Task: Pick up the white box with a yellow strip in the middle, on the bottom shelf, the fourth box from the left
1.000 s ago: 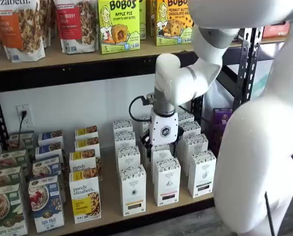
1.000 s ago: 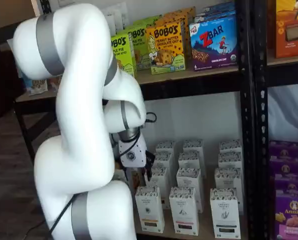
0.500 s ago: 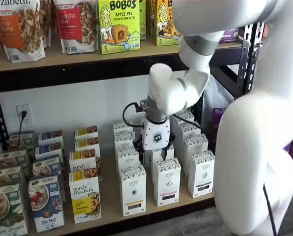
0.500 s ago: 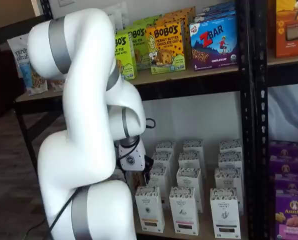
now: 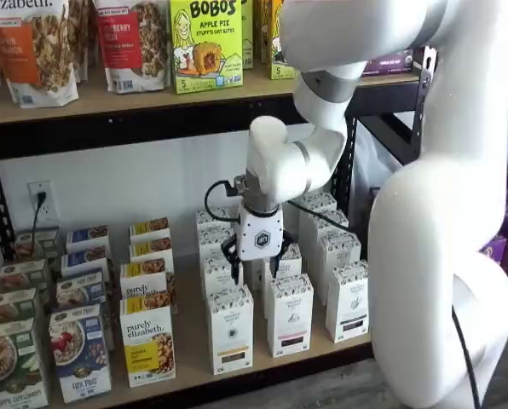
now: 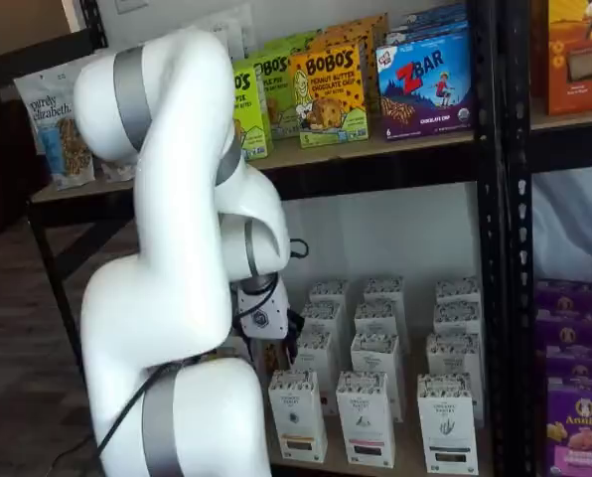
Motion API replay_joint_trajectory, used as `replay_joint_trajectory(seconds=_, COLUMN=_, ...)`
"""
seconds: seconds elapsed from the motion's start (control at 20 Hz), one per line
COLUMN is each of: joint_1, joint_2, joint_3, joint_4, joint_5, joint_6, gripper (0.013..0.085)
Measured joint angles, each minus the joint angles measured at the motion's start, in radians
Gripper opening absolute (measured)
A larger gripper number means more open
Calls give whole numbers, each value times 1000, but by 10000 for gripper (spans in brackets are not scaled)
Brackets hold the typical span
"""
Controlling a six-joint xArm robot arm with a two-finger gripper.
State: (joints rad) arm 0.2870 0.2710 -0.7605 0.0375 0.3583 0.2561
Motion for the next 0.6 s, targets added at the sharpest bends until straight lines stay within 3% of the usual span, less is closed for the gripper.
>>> replay_joint_trajectory(seconds=0.4, joint_1=1, joint_2=116, joint_3=-123, joint_4=25, joint_5=6, joint_6=-22, gripper=850)
replay_joint_trajectory(seconds=0.6, joint_1=5, joint_2=164, joint_3=-164, joint_4=-1, joint_5=-10, joint_6=5, gripper=850)
